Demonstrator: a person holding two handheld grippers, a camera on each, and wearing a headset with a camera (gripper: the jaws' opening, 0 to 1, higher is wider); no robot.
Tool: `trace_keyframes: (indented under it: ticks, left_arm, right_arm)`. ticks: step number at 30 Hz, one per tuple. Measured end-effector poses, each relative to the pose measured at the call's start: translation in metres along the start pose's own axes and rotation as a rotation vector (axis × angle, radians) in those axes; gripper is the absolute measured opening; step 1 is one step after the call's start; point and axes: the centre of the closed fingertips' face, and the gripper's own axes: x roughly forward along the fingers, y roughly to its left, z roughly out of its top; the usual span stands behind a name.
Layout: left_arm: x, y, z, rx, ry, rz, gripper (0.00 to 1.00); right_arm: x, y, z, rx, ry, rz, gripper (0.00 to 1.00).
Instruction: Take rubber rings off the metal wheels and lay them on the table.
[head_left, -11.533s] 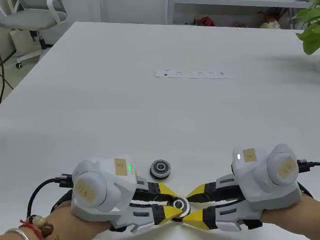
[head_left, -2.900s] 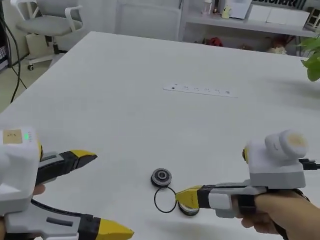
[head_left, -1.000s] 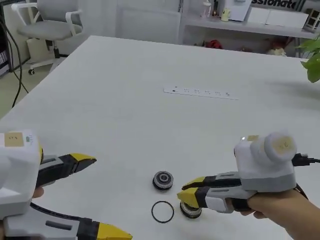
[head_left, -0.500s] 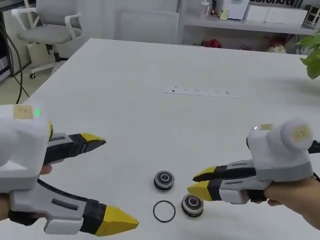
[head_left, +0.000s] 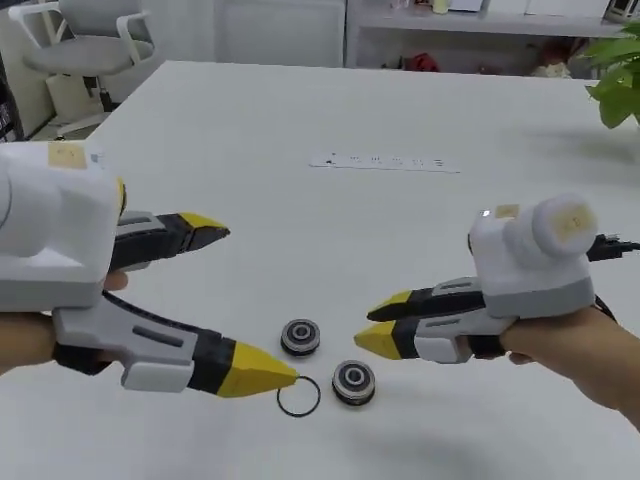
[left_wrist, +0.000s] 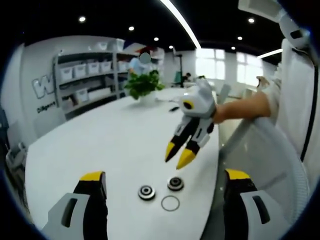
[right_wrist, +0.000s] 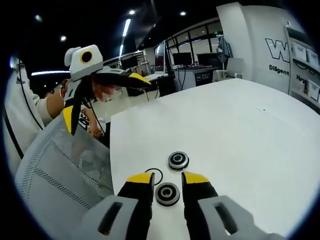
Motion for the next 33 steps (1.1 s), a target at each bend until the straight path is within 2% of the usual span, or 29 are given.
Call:
trace_keyframes:
  ticks: [3, 4, 6, 10, 12, 15, 16, 20, 23, 25, 26, 27, 31, 33]
  left_arm:
    - [0.010, -0.007, 0.006, -0.019, -0.010, -0.018, 0.97]
    - [0.014, -0.010, 0.009, 0.011, -0.034, -0.033, 0.96]
    - [0.019, -0.008, 0.009, 0.046, -0.048, -0.018, 0.94]
    - [0.037, -0.006, -0.001, 0.020, -0.047, -0.027, 0.91]
    - [0.044, -0.007, -0.006, 0.006, -0.040, -0.040, 0.91]
    - [0.052, -0.011, -0.018, 0.046, 0.030, -0.072, 0.92]
    - [0.055, -0.011, -0.019, 0.051, 0.037, -0.079, 0.92]
    - [0.070, -0.014, -0.016, 0.048, 0.010, -0.109, 0.91]
    - [0.078, -0.015, -0.019, 0.027, -0.021, -0.107, 0.85]
    - [0.079, -0.018, -0.026, 0.027, -0.011, -0.122, 0.81]
    - [0.079, -0.019, -0.031, 0.036, 0.011, -0.124, 0.80]
    - [0.079, -0.015, -0.038, 0.055, 0.036, -0.103, 0.79]
    - [0.081, -0.013, -0.045, 0.053, 0.037, -0.088, 0.74]
    - [0.082, -0.012, -0.045, 0.052, 0.032, -0.087, 0.66]
  right_arm:
    - [0.001, 0.001, -0.008, 0.004, 0.015, 0.026, 0.19]
    - [0.000, 0.000, -0.013, 0.009, 0.023, 0.033, 0.19]
    - [0.000, -0.003, -0.017, 0.024, 0.028, 0.031, 0.20]
    - [0.001, -0.017, -0.033, 0.031, 0.060, -0.001, 0.25]
    - [0.002, -0.017, -0.036, 0.031, 0.066, 0.004, 0.25]
    - [0.006, -0.010, -0.042, 0.008, 0.077, 0.039, 0.27]
    - [0.007, -0.010, -0.043, 0.004, 0.077, 0.043, 0.28]
    - [0.009, -0.007, -0.048, 0.003, 0.064, 0.064, 0.30]
    - [0.011, -0.007, -0.053, -0.005, 0.069, 0.070, 0.30]
    - [0.014, -0.005, -0.055, 0.001, 0.072, 0.078, 0.30]
    - [0.017, -0.004, -0.055, -0.003, 0.073, 0.079, 0.30]
    - [0.018, -0.003, -0.055, -0.013, 0.075, 0.077, 0.30]
    - [0.023, 0.001, -0.061, -0.053, 0.097, 0.079, 0.30]
    - [0.023, 0.002, -0.064, -0.055, 0.108, 0.085, 0.28]
